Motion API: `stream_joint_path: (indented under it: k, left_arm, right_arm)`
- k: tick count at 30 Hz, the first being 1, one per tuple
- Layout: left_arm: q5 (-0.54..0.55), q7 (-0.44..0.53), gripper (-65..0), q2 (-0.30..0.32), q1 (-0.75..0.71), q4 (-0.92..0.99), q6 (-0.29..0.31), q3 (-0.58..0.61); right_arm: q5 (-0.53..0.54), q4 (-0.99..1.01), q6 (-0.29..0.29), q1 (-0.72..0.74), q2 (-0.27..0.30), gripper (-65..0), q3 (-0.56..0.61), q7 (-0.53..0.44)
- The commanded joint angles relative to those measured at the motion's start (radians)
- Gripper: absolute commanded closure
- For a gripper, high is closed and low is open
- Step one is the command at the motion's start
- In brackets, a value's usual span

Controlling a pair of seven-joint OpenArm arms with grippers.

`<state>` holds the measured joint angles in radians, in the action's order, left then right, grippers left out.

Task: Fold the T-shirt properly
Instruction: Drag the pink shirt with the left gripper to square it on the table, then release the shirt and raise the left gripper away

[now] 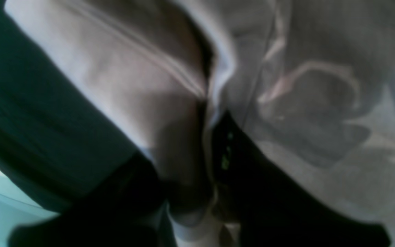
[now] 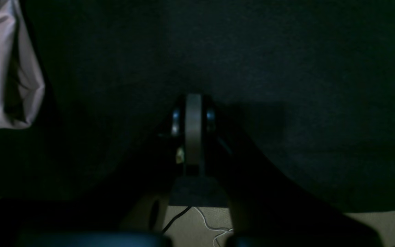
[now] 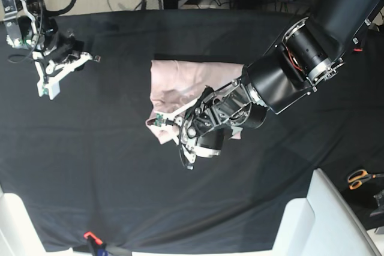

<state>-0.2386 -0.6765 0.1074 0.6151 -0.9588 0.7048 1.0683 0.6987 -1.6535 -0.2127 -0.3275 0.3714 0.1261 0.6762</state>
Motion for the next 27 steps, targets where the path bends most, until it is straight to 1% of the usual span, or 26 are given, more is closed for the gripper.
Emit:
stream_joint_path:
  k: [1,2,3,7,10,11,12,14,16,17,19,20,22,23,24,25,26,27]
  left_arm:
    - [-0.011,-0.009,0.0,-0.005,0.036,-0.010,-0.007,-0.006]
    - [-0.011,-0.010,0.0,-0.005,0.036,-0.010,-0.007,-0.007]
    - [-0.011,-0.010,-1.8,-0.005,0.038,-0.010,-0.007,-0.012]
    - [-0.018,-0.010,-32.7,-0.005,0.055,-0.012,-0.007,-0.013]
    - [-0.014,-0.010,-49.0,-0.005,0.070,-0.010,-0.007,-0.013]
    - [-0.014,-0.010,-53.3,-0.005,0.073,-0.012,-0.007,-0.015]
    - [-0.017,-0.010,-55.9,-0.004,0.075,-0.013,-0.007,-0.015]
    - [-0.014,-0.010,-59.2,-0.004,0.091,-0.019,-0.007,-0.017]
    - [-0.009,-0.013,-59.9,-0.002,0.111,-0.019,-0.007,-0.017]
    - [-0.009,-0.030,-59.6,-0.002,0.124,-0.021,-0.007,-0.017]
    - [-0.006,-0.099,-59.6,-0.005,0.150,-0.047,-0.007,-0.023]
    - [0.000,-0.142,-59.4,-0.002,0.151,-0.091,-0.007,-0.043]
    - [0.040,-0.222,-58.3,0.013,0.127,-0.237,-0.007,-0.130]
    - [0.060,-0.260,-55.1,0.035,0.099,-0.320,-0.007,-0.178]
    - [0.078,-0.299,-48.9,0.056,0.065,-0.415,-0.007,-0.218]
    - [0.086,-0.326,-40.2,0.078,0.021,-0.512,-0.007,-0.253]
    - [0.087,-0.349,-29.6,0.102,-0.037,-0.596,-0.007,-0.287]
    - [0.071,-0.368,-17.3,0.125,-0.094,-0.674,-0.007,-0.310]
  right_arm:
    - [-0.001,-0.014,0.002,0.008,0.013,-1.8,-0.003,-0.013]
    - [-0.001,-0.014,0.002,0.008,0.013,-1.8,-0.003,-0.013]
    - [-0.001,-0.014,0.002,0.008,0.013,-1.8,-0.001,-0.013]
    - [-0.001,-0.014,0.002,0.008,0.013,-1.8,0.001,-0.013]
    - [-0.001,-0.014,0.002,0.006,0.013,-1.8,0.001,-0.013]
    - [-0.001,-0.014,0.002,0.006,0.013,-1.8,0.001,-0.013]
    - [-0.001,-0.014,0.002,0.005,0.013,-1.8,0.001,-0.013]
    - [-0.001,-0.014,0.003,0.003,0.013,-1.8,0.002,-0.013]
    - [-0.001,-0.014,0.003,0.001,0.013,-1.8,0.002,-0.013]
    - [-0.001,-0.014,0.003,0.001,0.013,-1.8,0.002,-0.013]
    - [-0.001,-0.014,0.006,0.001,0.013,-1.8,0.002,-0.011]
    - [-0.001,-0.014,0.006,0.000,0.013,-1.8,0.002,-0.011]
    - [-0.001,-0.014,0.008,0.000,0.011,-1.8,0.004,-0.011]
    - [-0.001,-0.014,0.008,0.000,0.011,-1.8,0.004,-0.011]
    - [0.000,-0.015,0.008,-0.002,0.011,-1.7,0.004,-0.011]
    - [0.002,-0.017,0.008,-0.003,0.011,-1.7,0.004,-0.011]
    - [0.002,-0.020,0.009,-0.011,0.011,-1.7,0.004,-0.011]
    - [0.002,-0.024,0.009,-0.019,0.011,-1.7,0.004,-0.014]
